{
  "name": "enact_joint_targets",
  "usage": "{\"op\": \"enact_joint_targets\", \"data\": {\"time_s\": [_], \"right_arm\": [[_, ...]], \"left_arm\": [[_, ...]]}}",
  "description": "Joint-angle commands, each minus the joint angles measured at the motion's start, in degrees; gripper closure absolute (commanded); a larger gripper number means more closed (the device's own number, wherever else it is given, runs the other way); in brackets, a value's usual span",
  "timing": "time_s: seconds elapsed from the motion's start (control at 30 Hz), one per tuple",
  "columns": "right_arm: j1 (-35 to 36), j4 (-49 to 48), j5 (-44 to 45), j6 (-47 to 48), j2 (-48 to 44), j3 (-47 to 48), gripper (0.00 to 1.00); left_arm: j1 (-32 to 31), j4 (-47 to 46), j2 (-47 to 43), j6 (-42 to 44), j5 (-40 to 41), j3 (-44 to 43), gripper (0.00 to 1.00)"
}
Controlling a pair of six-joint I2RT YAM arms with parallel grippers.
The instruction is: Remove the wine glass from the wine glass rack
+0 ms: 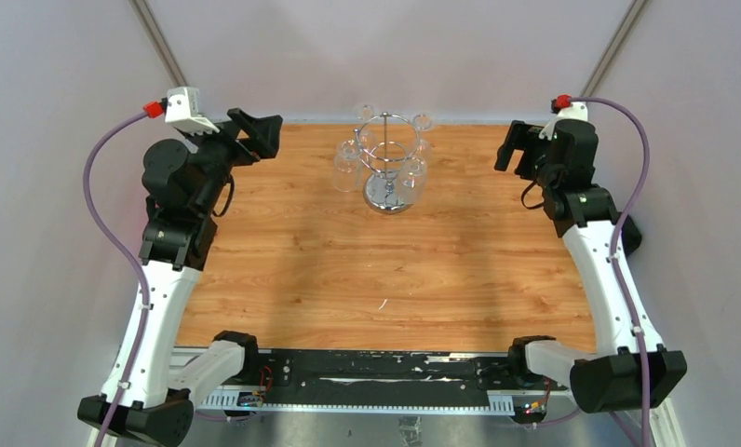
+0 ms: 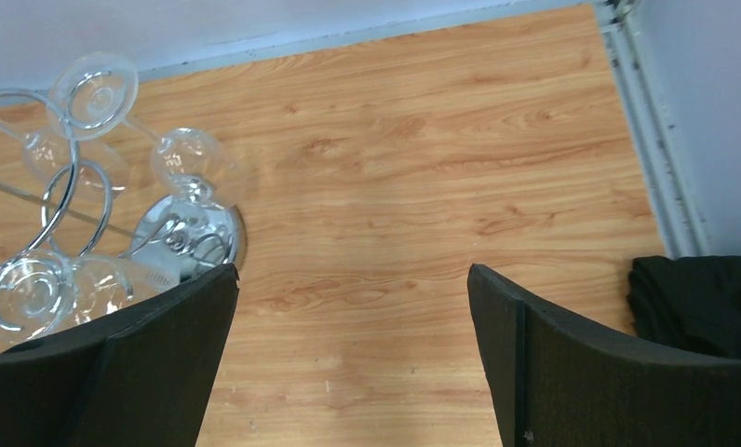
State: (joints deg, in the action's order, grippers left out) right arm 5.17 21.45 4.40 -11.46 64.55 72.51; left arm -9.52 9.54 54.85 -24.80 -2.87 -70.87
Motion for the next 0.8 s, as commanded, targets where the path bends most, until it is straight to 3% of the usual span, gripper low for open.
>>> {"op": "enact_joint_targets", "data": {"time_s": [0.0, 0.2, 0.37, 0.43, 0.53, 0.67, 0.77], "right_arm": [[-0.77, -1.07, -10.2, -4.13, 2.44, 3.56, 0.01], [-0.66, -6.26, -17.97, -0.38, -0.47, 3.77, 0.01], [-0.66, -12.54, -10.72, -0.18, -6.26, -1.86, 0.01], [-0.77, -11.76, -10.76, -1.3, -6.7, -1.19, 0.01], [-0.72, -0.42, -12.88, -1.49, -1.14, 7.57, 0.01], [-0.11, 10.36, -11.79, -2.02, 6.13, 16.14, 0.1], [0.93, 13.76, -10.66, -1.05, 8.12, 17.03, 0.1]], "left_arm": [[-0.15, -3.58, -1.12, 2.42, -5.7, -3.09, 0.0], [-0.15, -6.26, -2.66, 2.95, -3.35, -2.09, 0.0], [-0.15, -8.52, -1.84, 0.57, -4.19, -0.66, 0.0], [-0.15, -3.41, 1.6, 0.8, -1.53, -5.37, 0.0], [-0.29, 10.31, 10.14, 2.13, 4.21, -16.63, 0.01], [-1.97, 26.96, 21.19, 3.75, 16.51, -29.44, 0.1], [-3.21, 26.89, 22.25, 6.15, 14.61, -28.91, 0.08]]}}
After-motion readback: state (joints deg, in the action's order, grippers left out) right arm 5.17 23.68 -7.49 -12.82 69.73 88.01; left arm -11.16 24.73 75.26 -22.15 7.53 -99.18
